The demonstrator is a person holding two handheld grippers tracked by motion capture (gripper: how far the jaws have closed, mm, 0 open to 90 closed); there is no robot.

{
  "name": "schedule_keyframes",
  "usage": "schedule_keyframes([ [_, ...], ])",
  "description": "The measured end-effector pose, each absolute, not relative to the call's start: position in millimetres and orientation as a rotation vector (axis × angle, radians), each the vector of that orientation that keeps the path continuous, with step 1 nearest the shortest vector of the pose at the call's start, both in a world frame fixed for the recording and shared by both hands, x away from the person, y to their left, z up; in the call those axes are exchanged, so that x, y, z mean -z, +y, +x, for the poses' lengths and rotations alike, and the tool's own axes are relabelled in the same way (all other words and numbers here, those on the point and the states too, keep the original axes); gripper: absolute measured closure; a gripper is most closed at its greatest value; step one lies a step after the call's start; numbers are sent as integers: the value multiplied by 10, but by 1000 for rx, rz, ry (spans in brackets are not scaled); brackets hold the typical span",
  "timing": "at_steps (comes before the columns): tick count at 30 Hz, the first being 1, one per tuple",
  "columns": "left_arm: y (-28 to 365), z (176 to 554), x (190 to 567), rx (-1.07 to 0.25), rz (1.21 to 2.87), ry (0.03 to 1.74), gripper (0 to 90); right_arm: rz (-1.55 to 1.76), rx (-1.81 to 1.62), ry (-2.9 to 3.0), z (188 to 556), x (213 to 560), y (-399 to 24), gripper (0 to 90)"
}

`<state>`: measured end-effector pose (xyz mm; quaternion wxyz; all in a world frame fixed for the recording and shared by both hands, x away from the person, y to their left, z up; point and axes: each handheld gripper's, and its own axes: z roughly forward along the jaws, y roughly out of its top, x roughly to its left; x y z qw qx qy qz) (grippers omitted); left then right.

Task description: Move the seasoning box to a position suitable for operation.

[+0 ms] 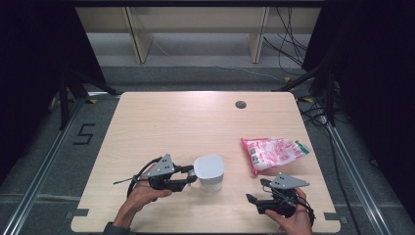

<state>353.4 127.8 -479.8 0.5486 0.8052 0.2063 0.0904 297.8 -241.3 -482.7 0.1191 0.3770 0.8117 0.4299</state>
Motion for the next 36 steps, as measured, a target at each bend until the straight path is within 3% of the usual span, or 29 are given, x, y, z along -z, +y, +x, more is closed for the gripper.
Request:
schedule_keyframes([
  [14,1053,3407,4760,-274,1930,592,682,1106,-1245,2355,2981,4824,-2434,244],
  [30,997,3709,4762,-328,1920,611,681,1085,-1255,2353,3003,4839,-2451,245],
  [36,1090,3734,4765,-411,1944,613,608,1098,-1268,2369,3001,4840,-2452,246],
])
